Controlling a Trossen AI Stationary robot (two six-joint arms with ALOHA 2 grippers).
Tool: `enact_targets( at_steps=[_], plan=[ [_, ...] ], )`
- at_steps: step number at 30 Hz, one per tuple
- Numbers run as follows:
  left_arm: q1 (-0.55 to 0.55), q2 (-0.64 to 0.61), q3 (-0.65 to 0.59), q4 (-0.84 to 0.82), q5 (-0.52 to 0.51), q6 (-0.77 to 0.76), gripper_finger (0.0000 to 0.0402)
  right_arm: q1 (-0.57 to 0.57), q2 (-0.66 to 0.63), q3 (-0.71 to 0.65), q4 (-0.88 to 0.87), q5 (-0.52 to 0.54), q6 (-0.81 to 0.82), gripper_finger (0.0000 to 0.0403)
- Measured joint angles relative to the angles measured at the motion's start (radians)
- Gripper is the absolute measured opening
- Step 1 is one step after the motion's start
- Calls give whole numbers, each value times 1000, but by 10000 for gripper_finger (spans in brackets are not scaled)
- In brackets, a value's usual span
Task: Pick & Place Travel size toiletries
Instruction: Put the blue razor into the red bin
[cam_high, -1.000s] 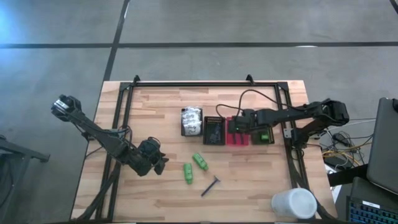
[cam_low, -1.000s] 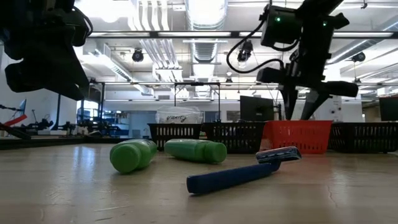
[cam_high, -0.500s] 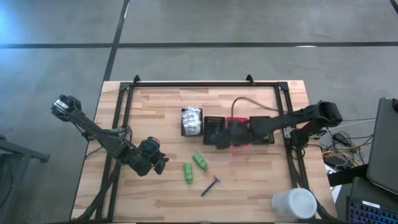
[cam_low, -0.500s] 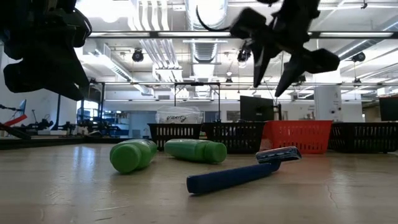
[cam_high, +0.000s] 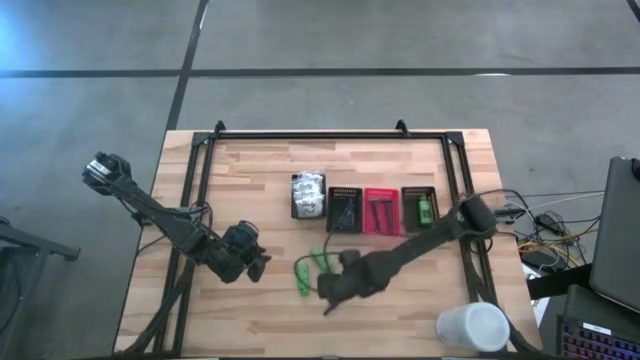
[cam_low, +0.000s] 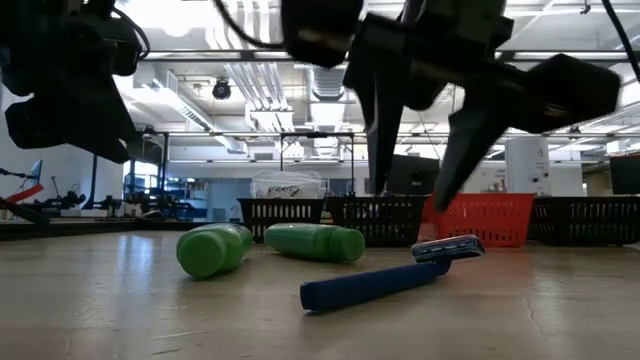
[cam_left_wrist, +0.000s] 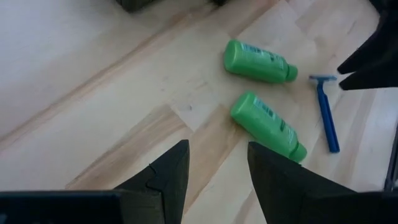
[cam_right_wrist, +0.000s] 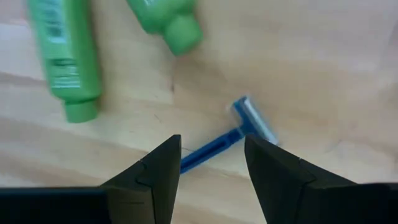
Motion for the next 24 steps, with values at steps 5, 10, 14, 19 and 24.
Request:
enact_targets(
  at_steps=[5,10,14,19,24],
  plan=[
    [-1,0,0,0,61,31,168,39,110,118,-59,0,142,182],
    [-1,0,0,0,94,57,168,49,176,227,-176,1,183,196],
    [-2,0,0,-3,104,57,168,50,211,292,-252,0,182,206],
    [-2,0,0,-4,110,78,168,50,267,344,-255,2,159,217],
    [-2,0,0,-5,110,90,168,50,320,386,-252,-2,129,223]
  ],
)
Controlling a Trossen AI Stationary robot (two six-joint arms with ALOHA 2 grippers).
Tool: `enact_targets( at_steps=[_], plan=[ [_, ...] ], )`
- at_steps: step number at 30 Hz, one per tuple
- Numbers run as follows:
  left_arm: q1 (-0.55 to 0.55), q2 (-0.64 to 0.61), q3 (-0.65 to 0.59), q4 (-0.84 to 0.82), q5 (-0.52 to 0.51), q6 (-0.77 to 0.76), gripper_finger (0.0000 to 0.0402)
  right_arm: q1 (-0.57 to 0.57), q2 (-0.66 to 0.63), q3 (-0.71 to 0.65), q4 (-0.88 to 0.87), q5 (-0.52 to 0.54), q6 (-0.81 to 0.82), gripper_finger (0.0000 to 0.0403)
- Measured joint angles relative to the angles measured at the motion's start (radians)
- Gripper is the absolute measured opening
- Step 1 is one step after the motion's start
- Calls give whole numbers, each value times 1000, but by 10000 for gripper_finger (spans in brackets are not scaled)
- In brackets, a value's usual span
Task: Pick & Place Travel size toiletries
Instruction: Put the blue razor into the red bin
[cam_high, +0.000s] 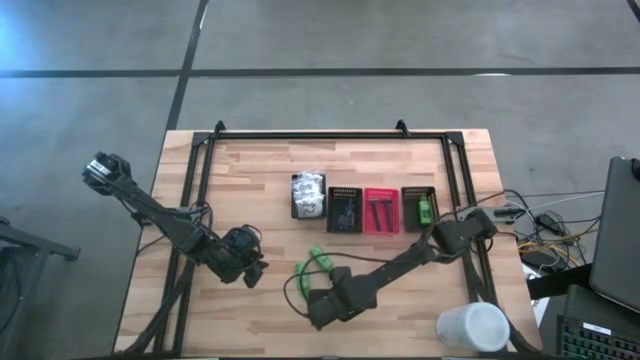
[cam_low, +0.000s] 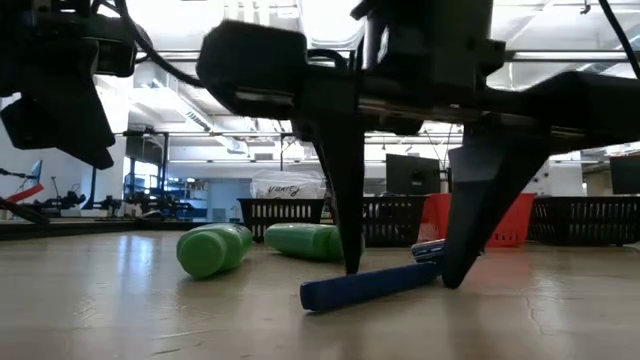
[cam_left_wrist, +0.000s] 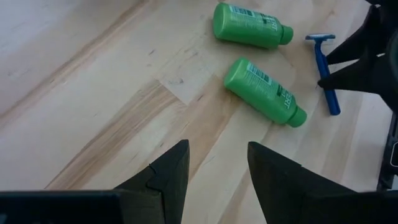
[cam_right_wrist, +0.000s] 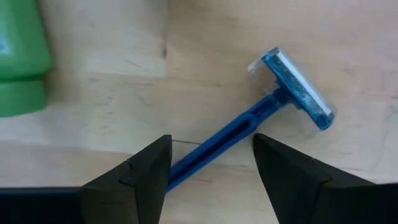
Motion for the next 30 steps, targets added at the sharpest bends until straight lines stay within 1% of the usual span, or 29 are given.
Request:
enact_targets(
  at_steps=[4,7,10,17,20,22,26,28,30],
  plan=[
    [0,0,0,-1,0,11,168,0,-2,-8,-29,1,-40,218],
    [0,0,0,-1,-1,12,168,-3,-8,-21,-65,6,-72,197],
    [0,0,0,-3,-1,12,168,-6,-11,-37,-67,2,-92,161],
    [0,0,0,-5,-2,15,168,-8,-15,-63,-53,-5,-161,61],
    [0,0,0,-5,-2,16,168,-9,-15,-65,-55,-6,-201,27],
    [0,0,0,-5,-2,16,168,-9,-15,-61,-78,-5,-224,20],
    [0,0,0,-2,-4,16,168,-9,-37,-66,-171,19,-246,23],
    [0,0,0,-2,-10,16,168,-9,-64,-71,-241,45,-246,23],
    [0,0,0,-2,-19,15,168,-13,-118,-70,-301,80,-246,23]
  ],
)
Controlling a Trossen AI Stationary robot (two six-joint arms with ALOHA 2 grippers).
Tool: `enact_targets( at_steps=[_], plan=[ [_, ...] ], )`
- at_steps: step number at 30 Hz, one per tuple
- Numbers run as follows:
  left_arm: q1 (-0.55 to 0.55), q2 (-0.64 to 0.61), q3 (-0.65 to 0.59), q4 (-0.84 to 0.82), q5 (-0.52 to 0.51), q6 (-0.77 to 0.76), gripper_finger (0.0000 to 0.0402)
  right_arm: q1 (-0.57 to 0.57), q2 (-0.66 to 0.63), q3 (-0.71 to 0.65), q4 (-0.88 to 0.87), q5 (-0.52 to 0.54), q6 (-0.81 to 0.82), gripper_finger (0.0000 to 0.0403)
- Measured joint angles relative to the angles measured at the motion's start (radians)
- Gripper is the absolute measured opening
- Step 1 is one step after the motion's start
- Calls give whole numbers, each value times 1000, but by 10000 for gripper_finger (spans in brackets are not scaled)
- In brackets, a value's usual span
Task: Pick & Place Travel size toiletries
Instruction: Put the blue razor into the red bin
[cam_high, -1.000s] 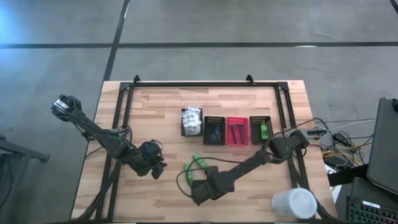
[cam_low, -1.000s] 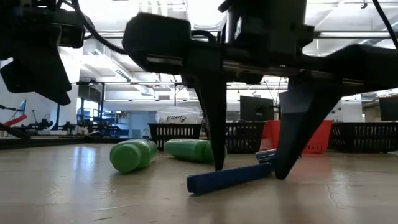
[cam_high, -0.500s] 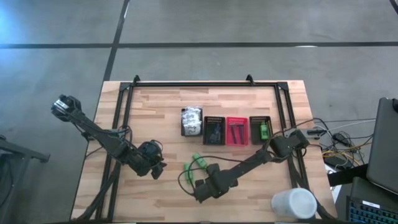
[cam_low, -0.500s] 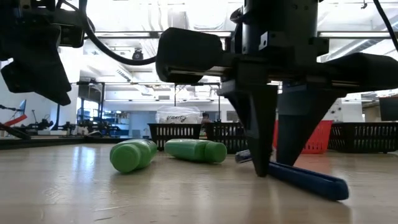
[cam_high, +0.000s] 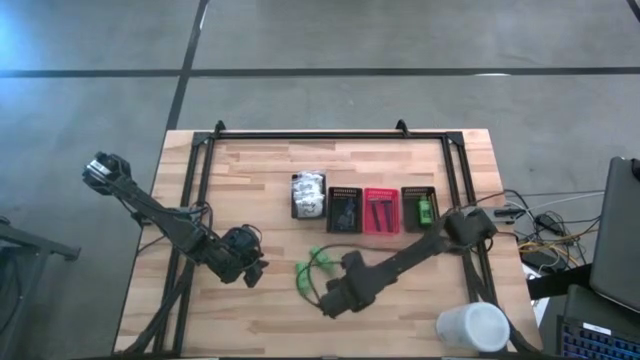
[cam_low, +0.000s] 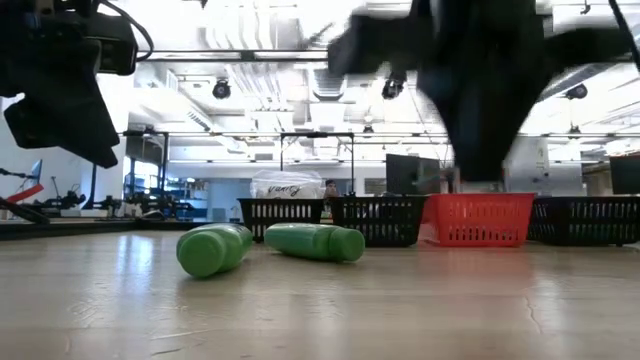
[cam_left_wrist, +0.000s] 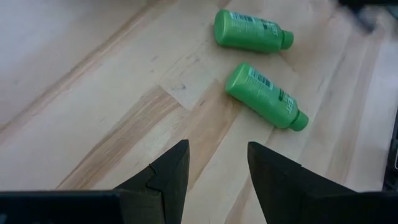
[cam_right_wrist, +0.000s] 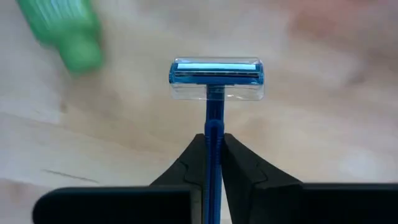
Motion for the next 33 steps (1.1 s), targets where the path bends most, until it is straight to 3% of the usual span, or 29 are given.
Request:
enact_targets(
  at_steps=[6,12,18,27,33],
  plan=[
    [0,0,0,1,-22,-1,168,-77,-207,-108,-29,54,-63,23],
    [0,0,0,2,-40,-10,168,-245,-493,-389,58,104,-155,23],
    [0,0,0,2,-41,-55,168,-423,-699,-648,214,113,-277,23],
    [1,0,0,2,-46,-91,168,-543,-720,-849,462,55,-402,25],
    [1,0,0,3,-67,-137,168,-546,-680,-904,484,56,-369,60]
  ],
)
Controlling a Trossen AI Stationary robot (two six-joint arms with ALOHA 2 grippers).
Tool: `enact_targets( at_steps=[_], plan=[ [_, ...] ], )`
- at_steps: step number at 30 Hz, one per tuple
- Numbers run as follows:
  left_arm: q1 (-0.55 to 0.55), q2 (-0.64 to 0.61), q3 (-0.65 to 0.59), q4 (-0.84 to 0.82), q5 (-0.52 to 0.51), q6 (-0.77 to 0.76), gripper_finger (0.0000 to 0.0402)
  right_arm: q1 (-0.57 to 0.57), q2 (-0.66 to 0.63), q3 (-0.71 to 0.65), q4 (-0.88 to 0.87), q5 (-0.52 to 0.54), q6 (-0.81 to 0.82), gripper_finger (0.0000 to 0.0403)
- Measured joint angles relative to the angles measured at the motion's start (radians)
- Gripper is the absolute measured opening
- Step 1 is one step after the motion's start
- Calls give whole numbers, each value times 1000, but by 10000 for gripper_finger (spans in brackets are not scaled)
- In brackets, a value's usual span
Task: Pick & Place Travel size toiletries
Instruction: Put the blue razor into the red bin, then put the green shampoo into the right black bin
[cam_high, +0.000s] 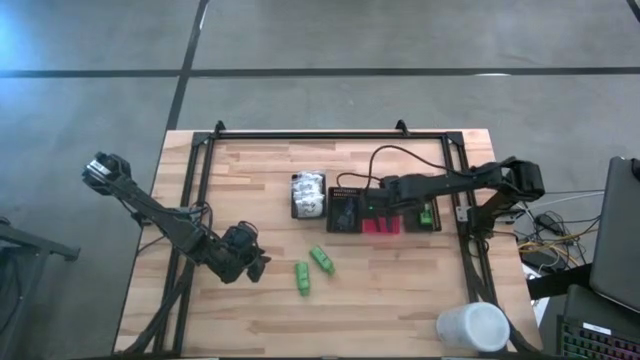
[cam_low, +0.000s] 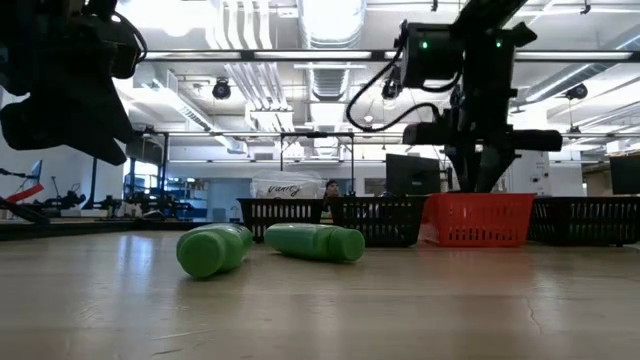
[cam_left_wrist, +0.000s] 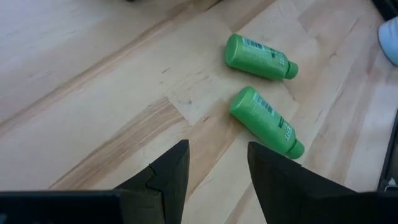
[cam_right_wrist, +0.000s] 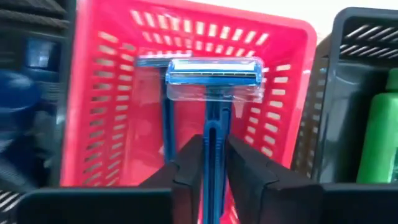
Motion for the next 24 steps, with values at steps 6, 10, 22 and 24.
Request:
enact_targets(
  at_steps=[6,10,22,24],
  plan=[
    [0,0,0,-1,-7,-33,168,3,0,-6,6,24,2,116],
    [0,0,0,0,-16,-52,168,3,-5,31,6,38,-55,156],
    [0,0,0,3,-26,-57,168,160,45,238,32,53,-247,224],
    [1,0,0,8,-27,-75,168,195,78,262,27,54,-235,227]
  ],
)
